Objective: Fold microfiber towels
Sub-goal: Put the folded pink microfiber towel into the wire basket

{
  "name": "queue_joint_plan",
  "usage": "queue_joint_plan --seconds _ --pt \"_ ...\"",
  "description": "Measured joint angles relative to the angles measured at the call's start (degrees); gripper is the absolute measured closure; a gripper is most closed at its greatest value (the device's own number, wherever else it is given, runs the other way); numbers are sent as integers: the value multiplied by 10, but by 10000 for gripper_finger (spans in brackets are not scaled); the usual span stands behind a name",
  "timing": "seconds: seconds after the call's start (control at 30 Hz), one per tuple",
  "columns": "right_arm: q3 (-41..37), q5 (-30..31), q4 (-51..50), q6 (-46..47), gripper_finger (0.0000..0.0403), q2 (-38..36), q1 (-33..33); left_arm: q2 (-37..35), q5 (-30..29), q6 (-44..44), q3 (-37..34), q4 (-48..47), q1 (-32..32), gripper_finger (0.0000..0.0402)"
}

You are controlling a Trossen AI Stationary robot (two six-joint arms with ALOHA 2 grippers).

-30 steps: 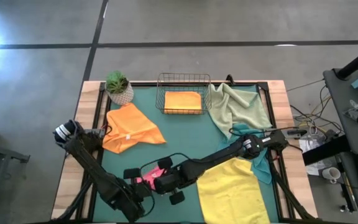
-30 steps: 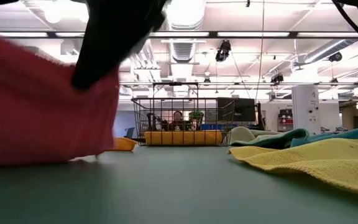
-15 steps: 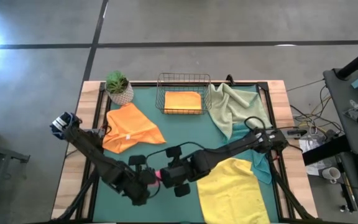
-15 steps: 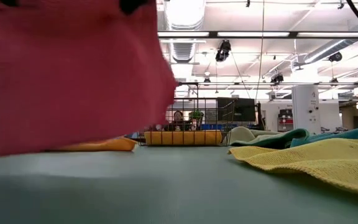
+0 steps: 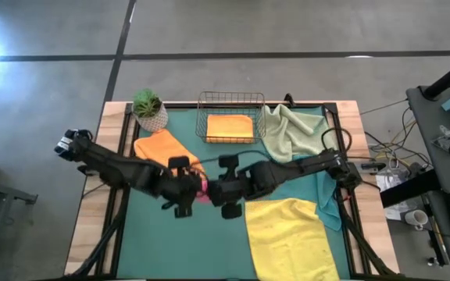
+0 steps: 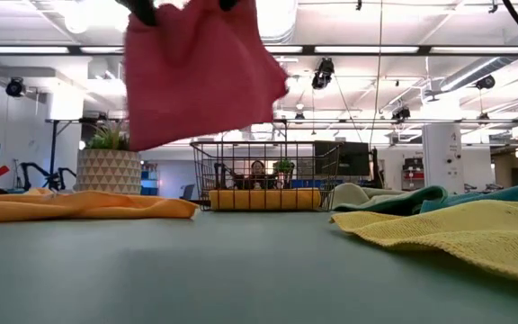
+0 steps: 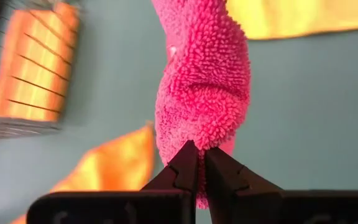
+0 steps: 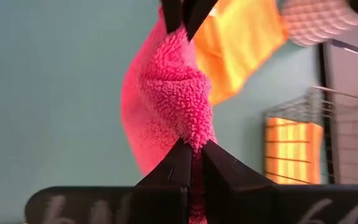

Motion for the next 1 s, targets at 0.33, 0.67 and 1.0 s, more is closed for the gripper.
queue_joint_plan --seconds 0.33,0.67,1.0 --pt "0 15 -30 -21 394 -33 -69 -19 -53 156 15 11 105 400" --pt "0 14 -32 -55 394 -65 -147 -19 -58 283 34 75 218 400" --pt "-2 -27 -29 -148 394 -73 -246 -19 -48 381 30 191 321 400"
